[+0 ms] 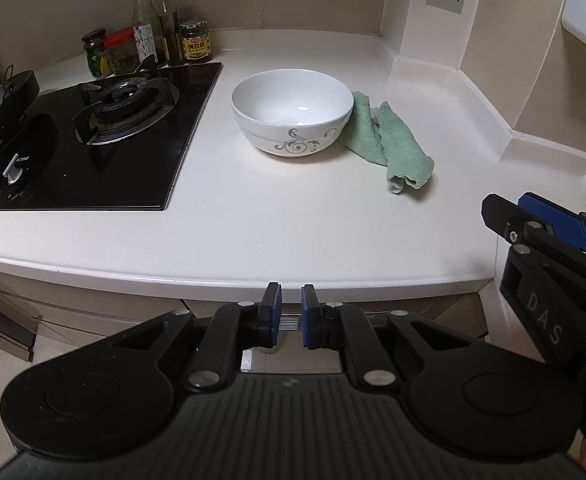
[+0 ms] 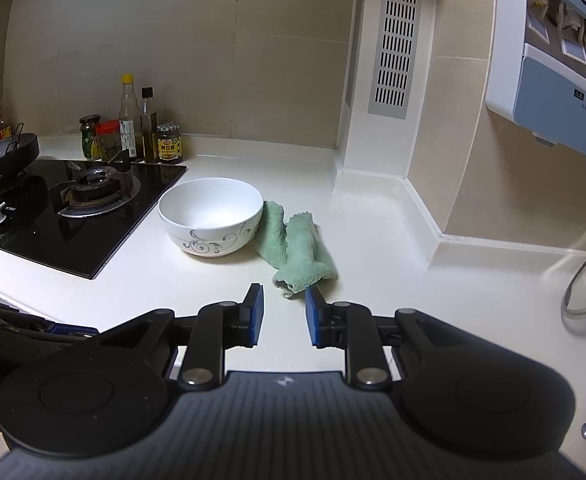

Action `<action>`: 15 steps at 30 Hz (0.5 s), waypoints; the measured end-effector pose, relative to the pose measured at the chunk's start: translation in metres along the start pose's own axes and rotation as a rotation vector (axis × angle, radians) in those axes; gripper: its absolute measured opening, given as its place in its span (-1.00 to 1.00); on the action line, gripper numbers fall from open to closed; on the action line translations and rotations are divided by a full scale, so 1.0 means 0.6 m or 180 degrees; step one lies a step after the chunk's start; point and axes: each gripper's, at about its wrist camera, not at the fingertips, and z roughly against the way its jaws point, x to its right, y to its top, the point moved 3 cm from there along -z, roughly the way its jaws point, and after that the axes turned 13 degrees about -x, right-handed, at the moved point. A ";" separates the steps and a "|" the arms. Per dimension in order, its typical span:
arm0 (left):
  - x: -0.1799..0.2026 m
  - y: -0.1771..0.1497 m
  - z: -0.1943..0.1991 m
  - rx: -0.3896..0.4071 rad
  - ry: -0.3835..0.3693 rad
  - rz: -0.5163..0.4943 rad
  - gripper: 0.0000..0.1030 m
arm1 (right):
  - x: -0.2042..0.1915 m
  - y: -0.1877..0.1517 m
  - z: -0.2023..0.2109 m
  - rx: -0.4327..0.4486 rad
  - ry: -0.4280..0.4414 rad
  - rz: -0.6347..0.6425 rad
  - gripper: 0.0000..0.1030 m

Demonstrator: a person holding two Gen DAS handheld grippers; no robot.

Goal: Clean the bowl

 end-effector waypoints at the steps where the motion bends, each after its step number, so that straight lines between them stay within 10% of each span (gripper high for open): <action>1: 0.000 0.000 -0.001 0.0000 0.0002 0.0004 -0.82 | 0.000 0.000 0.000 -0.0002 -0.0003 0.0001 -0.63; 15: 0.008 0.010 -0.006 -0.0009 0.0045 -0.0054 -0.82 | 0.005 0.003 -0.009 -0.0023 -0.0028 0.0034 -0.63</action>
